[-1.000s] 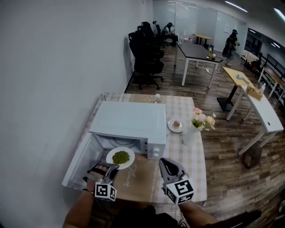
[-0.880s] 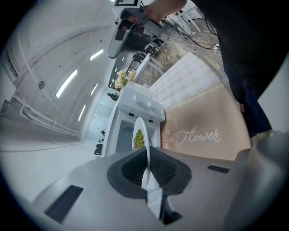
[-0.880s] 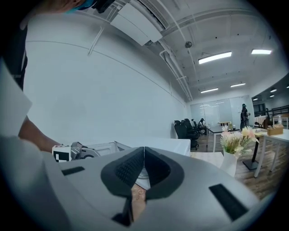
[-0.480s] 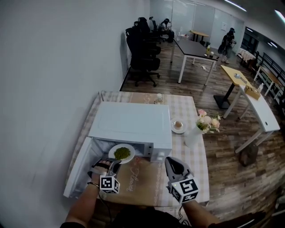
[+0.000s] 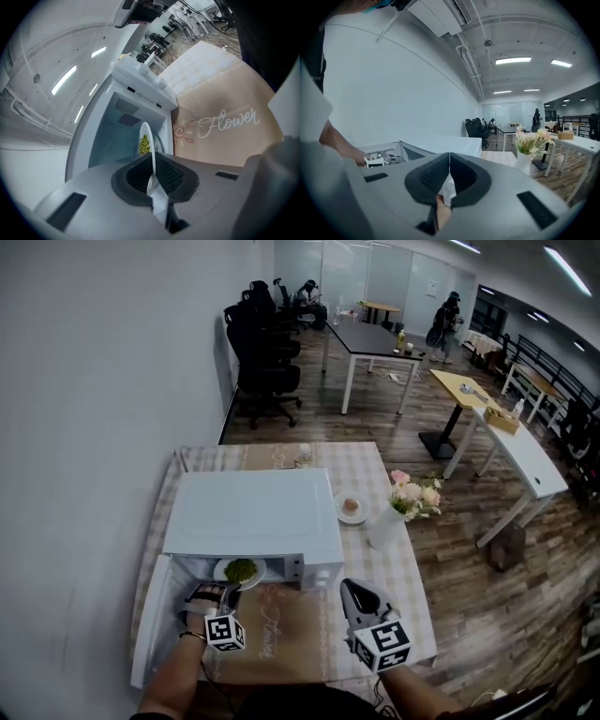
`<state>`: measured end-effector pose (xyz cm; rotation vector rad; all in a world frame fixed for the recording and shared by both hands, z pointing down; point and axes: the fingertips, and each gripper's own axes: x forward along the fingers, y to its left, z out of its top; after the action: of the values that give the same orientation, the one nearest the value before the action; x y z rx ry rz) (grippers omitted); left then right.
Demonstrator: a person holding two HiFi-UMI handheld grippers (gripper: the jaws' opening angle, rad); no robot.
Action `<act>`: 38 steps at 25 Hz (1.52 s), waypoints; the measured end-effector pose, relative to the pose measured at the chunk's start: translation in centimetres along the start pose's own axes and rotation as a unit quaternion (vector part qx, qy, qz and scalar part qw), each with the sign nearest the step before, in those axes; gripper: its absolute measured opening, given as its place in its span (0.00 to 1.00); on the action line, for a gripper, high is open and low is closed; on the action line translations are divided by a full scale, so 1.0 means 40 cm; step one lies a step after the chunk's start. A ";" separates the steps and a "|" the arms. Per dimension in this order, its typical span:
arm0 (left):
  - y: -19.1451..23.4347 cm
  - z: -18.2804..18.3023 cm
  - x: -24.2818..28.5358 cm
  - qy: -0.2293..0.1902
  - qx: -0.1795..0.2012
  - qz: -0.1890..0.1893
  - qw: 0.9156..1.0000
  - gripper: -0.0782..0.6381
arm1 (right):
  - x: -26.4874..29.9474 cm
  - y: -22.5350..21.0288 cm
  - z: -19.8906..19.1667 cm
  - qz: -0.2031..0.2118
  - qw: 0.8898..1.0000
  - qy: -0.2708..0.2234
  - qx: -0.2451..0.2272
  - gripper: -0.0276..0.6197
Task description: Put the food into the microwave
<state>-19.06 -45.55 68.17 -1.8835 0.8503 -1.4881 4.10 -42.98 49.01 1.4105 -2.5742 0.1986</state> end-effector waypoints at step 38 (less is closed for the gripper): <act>-0.080 -0.063 0.213 0.015 0.061 -0.059 0.996 0.21 | -0.053 -0.041 -0.079 -0.068 0.996 0.049 -0.008 0.06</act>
<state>-19.68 -50.35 76.28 -1.8535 0.6558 -1.6050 6.95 -41.49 51.62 1.5238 -2.3866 0.2188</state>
